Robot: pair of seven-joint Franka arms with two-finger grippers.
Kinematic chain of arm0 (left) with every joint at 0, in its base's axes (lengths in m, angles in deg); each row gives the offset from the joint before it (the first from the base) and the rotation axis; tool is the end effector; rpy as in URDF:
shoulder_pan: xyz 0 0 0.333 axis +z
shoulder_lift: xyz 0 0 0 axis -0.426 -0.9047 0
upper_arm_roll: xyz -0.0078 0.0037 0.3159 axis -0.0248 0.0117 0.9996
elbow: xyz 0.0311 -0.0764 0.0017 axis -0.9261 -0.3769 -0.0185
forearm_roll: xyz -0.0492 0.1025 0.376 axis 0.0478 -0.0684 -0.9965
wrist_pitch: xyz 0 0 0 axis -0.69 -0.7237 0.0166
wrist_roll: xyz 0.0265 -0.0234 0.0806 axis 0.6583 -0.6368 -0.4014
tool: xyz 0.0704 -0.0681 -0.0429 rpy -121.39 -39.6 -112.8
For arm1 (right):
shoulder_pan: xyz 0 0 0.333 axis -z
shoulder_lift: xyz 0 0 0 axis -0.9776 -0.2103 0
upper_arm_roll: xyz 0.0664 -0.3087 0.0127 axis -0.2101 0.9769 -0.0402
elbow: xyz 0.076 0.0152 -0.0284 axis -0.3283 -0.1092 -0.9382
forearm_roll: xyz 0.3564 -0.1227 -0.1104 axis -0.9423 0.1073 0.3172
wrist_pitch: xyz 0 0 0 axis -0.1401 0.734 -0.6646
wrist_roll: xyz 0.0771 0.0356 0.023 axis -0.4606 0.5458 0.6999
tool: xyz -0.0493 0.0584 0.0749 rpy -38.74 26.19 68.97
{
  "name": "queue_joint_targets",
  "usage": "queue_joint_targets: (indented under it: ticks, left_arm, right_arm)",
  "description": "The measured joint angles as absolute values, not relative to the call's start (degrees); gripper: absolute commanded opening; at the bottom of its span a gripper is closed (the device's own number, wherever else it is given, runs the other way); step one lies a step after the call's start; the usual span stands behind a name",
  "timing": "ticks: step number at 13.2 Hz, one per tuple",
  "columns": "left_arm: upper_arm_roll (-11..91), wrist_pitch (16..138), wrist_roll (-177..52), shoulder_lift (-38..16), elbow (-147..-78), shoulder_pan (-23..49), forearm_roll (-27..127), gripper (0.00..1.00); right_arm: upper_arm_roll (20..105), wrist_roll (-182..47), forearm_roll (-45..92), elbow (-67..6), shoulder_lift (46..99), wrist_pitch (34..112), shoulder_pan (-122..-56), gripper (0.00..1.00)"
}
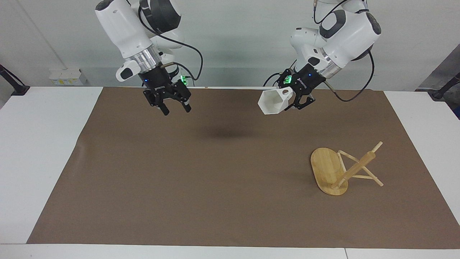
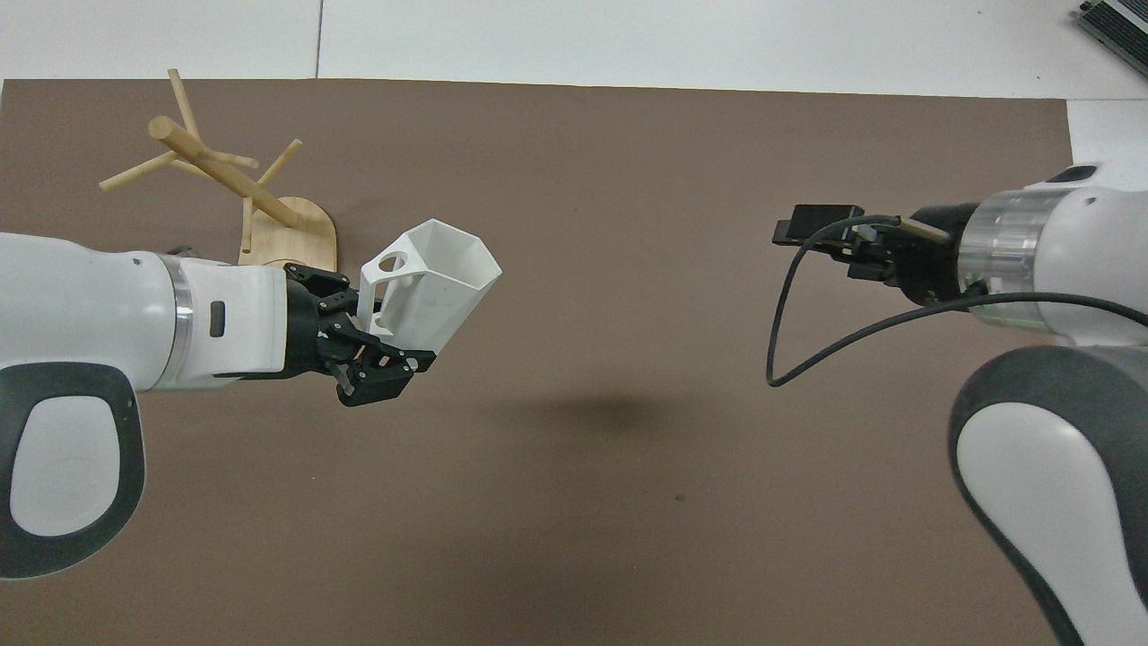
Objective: Hang cup on rack
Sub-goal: 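Move the cup with the left gripper onto a peg of the mug tree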
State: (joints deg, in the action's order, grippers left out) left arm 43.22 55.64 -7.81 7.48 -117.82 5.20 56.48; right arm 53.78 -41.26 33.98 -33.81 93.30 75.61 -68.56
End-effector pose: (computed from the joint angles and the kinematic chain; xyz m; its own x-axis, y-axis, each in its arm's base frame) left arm 0.4945 -0.2051 0.5585 0.6707 -0.6018 0.4337 -0.7383 -0.5984 0.3113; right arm 0.5565 0.0893 0.5877 0.9202 -0.3480 0.1794 -0.2601 -0.8858 -0.3843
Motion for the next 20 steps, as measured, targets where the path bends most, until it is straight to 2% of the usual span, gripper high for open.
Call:
queue_joint_targets:
  ticks: [4, 6, 9, 15, 20]
  left_arm:
    - [43.27, 58.52, -22.65, 7.26, -117.95, 5.29, 47.99, 0.0]
    - [43.36, 60.12, -28.62, 6.72, -118.18, 5.4, 47.06, 0.0]
    - [43.48, 62.87, -32.03, 4.4, -118.58, 6.09, 44.66, 0.0]
    - [43.68, 68.46, -34.58, -1.12, -117.98, 9.81, 42.06, 0.0]
    - [43.79, 69.49, -34.58, -3.23, -117.11, 13.67, 41.94, 0.0]
  right_arm:
    - [54.59, -43.03, 41.65, -33.36, 95.07, 70.91, -61.94, 1.0]
    - [54.75, -43.85, 49.67, -32.96, 95.48, 70.56, -61.68, 1.0]
    - [55.22, -49.74, 54.08, -32.47, 95.52, 68.5, -61.68, 1.0]
    - [56.85, -57.35, 56.0, -27.92, 95.26, 58.51, -61.6, 1.0]
    - [56.85, -60.37, 56.04, -19.99, 92.64, 48.2, -61.32, 1.0]
